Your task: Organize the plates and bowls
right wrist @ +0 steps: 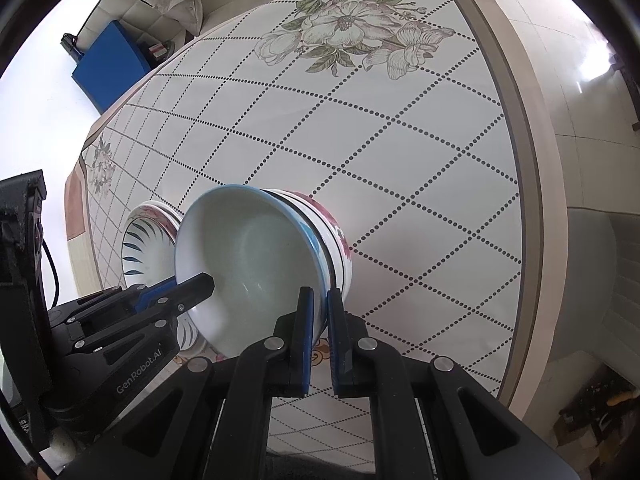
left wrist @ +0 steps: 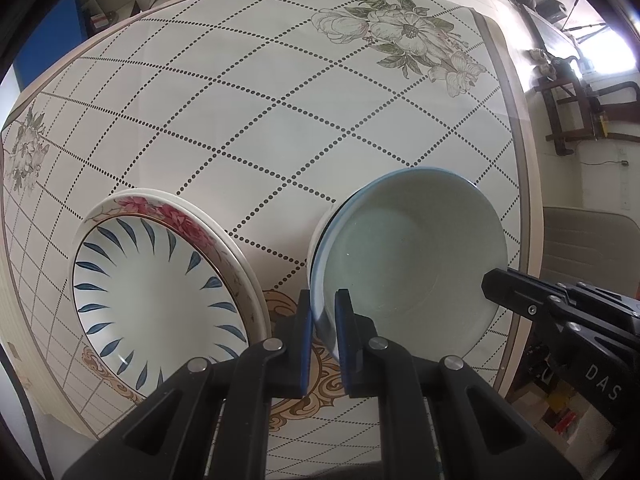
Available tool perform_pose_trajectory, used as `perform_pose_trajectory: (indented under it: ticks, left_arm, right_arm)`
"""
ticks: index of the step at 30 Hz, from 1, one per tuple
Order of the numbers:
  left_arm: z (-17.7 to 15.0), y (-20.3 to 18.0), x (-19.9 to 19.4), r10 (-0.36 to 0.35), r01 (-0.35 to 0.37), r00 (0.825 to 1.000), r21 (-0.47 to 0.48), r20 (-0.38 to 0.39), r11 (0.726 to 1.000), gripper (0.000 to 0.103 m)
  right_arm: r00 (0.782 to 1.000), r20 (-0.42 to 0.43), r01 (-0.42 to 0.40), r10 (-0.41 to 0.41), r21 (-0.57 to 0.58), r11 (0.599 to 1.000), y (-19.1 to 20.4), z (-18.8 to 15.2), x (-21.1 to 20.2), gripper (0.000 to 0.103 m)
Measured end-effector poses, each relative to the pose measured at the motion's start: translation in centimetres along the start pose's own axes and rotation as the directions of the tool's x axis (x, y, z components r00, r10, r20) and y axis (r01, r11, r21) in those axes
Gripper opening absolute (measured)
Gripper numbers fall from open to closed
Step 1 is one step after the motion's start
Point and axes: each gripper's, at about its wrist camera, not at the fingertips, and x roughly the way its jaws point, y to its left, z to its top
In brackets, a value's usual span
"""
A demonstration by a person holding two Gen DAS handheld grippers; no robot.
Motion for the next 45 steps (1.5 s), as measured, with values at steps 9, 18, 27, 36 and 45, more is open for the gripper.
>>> perform_pose_trajectory:
  ticks: [9,18,27,36,45]
  left_arm:
    - [-0.5,0.7,-0.5,0.002,-0.001,1.000,-0.029,0.013,1.000,0.015]
    - [-2.1,1.0,-3.5,0.064,-0.059,0.991,-0.043,0.114,0.997,0.019]
    - [-4.1,1.2,-6.2,0.095,-0.082,0.976,-0.071,0.198,0.994,0.022]
    - [-7.3,0.2,-10.0,0.147,-0.129,0.918,-0.075,0.369,0.989,0.076]
    - [-10.5,-1.0,-13.7,0.180,-0.158,0.852,-0.086,0.491,0.984,0.096]
  right_arm:
    - [1.000,-0.006,-0.018,0.018,0.029,0.999,-0.5,-0.1,0.0,0.008]
    - [0.997,0.030,0.069,-0.068,-0.032,0.997,0.8,-1.5,-1.0,0.009]
    - [0.979,0.122,0.176,-0.163,-0.100,0.979,1.8,-4.0,-3.7,0.009]
    - [0.966,0.192,0.199,-0.174,-0.120,0.973,2.0,-7.2,-6.5,0.083]
    - [0.901,0.366,0.296,-0.233,-0.124,0.947,3.1,-11.3,-10.9,0.097]
